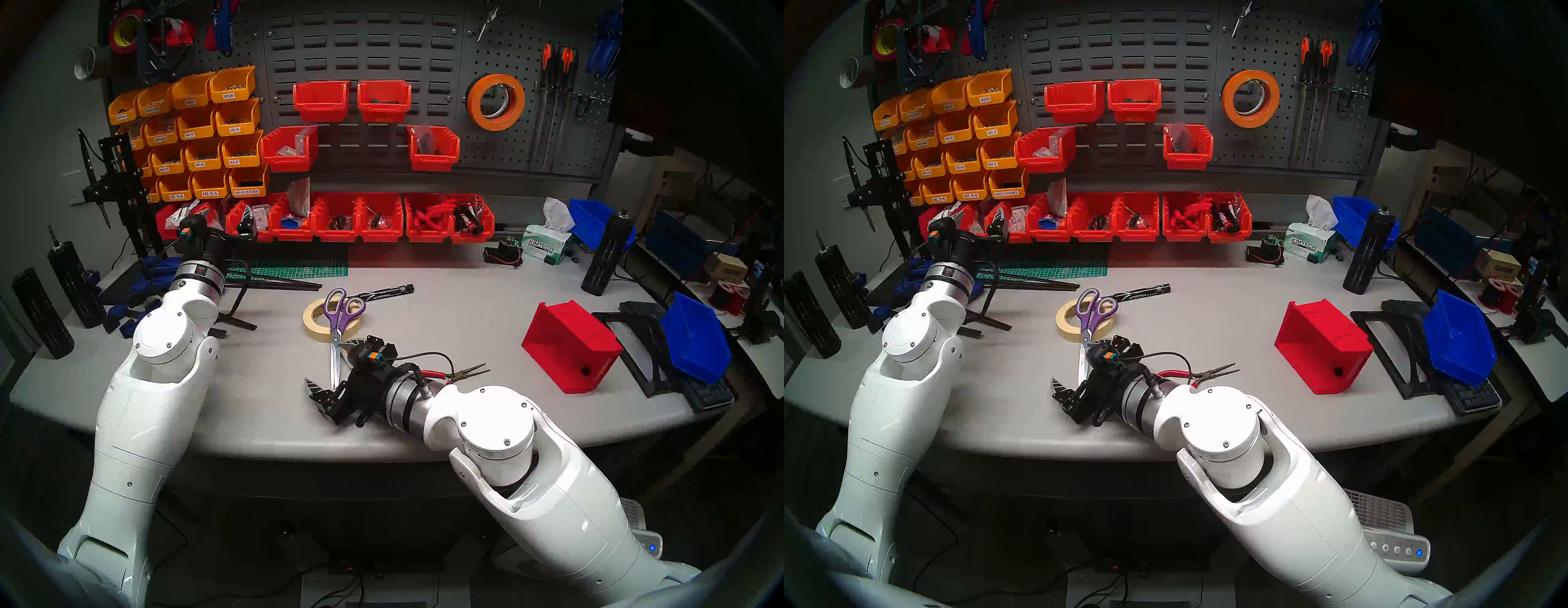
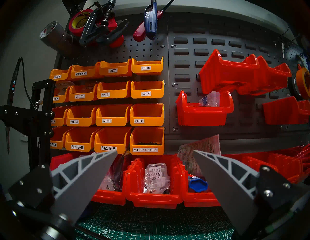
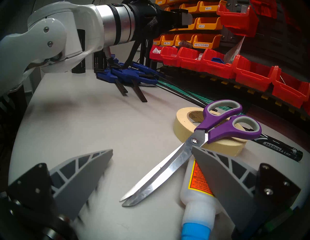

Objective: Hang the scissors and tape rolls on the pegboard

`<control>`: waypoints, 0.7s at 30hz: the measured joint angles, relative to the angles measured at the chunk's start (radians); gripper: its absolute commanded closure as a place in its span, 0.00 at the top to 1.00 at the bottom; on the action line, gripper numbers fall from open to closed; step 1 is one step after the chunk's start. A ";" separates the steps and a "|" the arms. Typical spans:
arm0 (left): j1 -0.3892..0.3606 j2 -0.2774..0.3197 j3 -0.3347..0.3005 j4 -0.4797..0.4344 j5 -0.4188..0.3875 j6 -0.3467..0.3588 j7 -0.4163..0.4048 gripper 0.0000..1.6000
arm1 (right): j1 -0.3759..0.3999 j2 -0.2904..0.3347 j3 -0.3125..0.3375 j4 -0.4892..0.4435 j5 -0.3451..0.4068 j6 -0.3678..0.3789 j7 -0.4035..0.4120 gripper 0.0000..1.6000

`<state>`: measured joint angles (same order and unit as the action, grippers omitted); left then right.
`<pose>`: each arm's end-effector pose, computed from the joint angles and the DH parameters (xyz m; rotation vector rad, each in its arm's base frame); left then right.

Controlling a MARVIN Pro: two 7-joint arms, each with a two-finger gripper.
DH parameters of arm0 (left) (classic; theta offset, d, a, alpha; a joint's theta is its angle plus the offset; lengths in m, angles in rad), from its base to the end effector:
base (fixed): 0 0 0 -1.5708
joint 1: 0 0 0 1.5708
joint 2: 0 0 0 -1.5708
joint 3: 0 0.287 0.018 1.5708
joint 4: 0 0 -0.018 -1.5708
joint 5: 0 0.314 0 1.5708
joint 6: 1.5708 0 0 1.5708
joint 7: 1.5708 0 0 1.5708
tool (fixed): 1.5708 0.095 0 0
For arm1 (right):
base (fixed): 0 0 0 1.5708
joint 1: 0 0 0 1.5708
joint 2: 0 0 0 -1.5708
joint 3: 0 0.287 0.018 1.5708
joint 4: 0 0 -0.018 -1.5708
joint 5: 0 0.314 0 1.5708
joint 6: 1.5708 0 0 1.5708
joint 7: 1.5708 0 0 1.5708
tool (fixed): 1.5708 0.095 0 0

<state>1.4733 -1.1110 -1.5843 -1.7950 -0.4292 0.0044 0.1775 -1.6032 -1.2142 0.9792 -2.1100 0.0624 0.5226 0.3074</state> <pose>0.4371 0.1167 -0.1471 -1.8164 -0.0908 -2.4722 0.2960 0.1782 -0.2234 -1.8949 -1.1073 -1.5460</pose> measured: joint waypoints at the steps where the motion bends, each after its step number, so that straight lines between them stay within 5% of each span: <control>1: 0.000 0.000 0.000 0.000 0.000 0.000 0.000 1.00 | 0.001 -0.001 0.000 0.000 0.000 0.002 0.000 1.00; 21: 0.000 0.000 0.000 0.000 0.000 0.000 0.000 1.00 | -0.026 -0.056 0.011 0.008 0.024 0.024 -0.068 1.00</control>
<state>1.4733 -1.1111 -1.5843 -1.7951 -0.4292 0.0044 0.1774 -1.6290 -1.2700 0.9906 -2.1021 0.0868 0.5471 0.2397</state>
